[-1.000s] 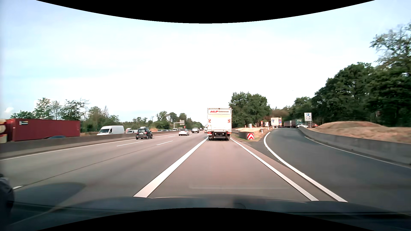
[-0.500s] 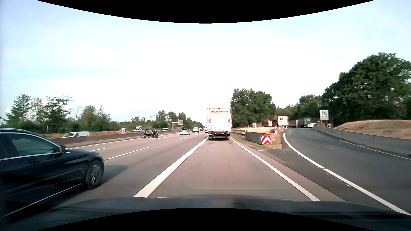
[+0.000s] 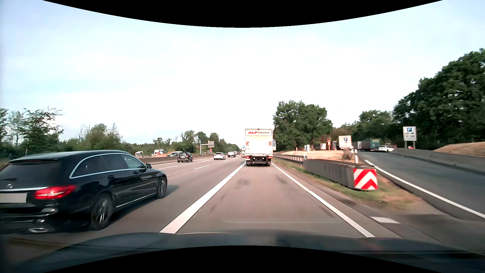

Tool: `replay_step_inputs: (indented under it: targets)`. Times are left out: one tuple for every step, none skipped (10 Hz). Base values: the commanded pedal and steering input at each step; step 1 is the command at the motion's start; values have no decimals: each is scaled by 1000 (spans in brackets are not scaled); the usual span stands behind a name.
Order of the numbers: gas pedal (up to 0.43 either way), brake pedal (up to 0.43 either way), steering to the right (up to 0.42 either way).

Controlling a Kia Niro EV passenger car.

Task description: Follow the waypoints while adhering to traffic rules and regulations

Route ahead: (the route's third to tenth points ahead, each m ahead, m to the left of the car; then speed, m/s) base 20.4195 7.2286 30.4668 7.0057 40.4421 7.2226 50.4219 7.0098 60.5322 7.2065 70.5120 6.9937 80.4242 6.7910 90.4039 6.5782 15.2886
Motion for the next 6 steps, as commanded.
replay_step_inputs:
  targets:
    - [8,0,-5]
    - [8,0,-5]
    - [8,0,-4]
    - [20,0,-4]
    - [20,0,-5]
    - [20,0,-4]
